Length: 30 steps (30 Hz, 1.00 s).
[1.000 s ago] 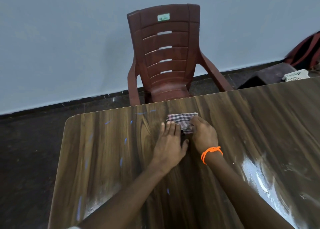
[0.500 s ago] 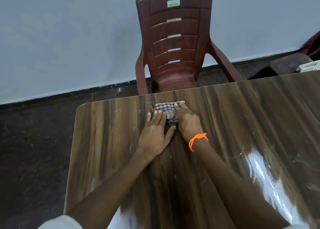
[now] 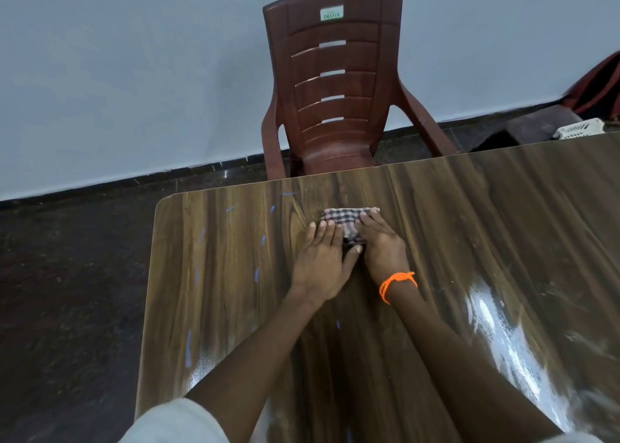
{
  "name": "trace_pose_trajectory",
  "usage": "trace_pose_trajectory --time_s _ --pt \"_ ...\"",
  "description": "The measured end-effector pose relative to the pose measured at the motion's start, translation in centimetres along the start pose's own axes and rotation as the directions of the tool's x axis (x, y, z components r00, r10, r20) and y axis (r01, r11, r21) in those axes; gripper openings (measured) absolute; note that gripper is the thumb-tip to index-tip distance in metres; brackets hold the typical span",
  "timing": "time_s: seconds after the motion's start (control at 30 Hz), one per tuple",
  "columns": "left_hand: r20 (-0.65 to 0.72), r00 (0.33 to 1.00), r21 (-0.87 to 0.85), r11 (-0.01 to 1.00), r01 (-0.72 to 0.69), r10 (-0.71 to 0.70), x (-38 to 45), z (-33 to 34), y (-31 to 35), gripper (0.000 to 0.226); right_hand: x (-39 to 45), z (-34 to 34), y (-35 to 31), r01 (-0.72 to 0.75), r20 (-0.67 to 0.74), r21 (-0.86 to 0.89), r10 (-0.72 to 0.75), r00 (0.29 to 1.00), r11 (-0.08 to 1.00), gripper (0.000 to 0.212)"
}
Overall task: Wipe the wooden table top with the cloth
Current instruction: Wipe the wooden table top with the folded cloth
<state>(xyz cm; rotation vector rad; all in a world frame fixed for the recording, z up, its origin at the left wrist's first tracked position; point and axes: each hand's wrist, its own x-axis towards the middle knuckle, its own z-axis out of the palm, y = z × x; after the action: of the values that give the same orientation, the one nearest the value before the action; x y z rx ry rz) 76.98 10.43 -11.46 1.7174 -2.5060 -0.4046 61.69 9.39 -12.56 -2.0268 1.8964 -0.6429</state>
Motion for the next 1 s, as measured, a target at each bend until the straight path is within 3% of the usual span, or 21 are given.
trace_pose_trajectory --time_s 0.2,0.37,0.53,0.73,0.87,1.0 --pt "-0.030 0.996 -0.009 0.996 0.087 -0.087 -4.5 0.9 -2.0 0.079 -2.3 1.8 -2.9 0.086 0.008 0.058 -0.087 0.996 0.995 0.038" --pt "-0.041 0.999 -0.058 0.998 0.026 -0.028 -10.5 3.1 0.2 0.077 -8.5 0.7 -1.5 0.145 0.005 0.086 -0.145 0.989 0.986 0.046" --pt "0.003 0.999 -0.059 0.998 -0.032 0.033 -11.4 4.1 4.1 0.080 -12.0 -1.6 1.2 0.085 -0.035 0.056 -0.083 0.996 0.995 0.047" --pt "0.014 1.000 0.046 0.999 -0.028 0.027 -5.7 2.3 2.9 0.080 -6.7 -0.9 0.0 -0.087 -0.045 0.076 0.091 0.995 0.993 0.038" --pt "0.029 0.999 0.058 0.997 0.041 -0.043 -7.2 1.9 0.3 0.081 -6.4 0.6 -2.4 -0.022 0.015 0.066 0.021 1.000 0.998 0.037" --pt "-0.015 0.999 0.008 0.999 0.052 -0.052 -12.7 2.9 -0.1 0.078 -11.4 1.4 -3.2 0.086 0.008 0.088 -0.087 0.996 0.992 0.039"
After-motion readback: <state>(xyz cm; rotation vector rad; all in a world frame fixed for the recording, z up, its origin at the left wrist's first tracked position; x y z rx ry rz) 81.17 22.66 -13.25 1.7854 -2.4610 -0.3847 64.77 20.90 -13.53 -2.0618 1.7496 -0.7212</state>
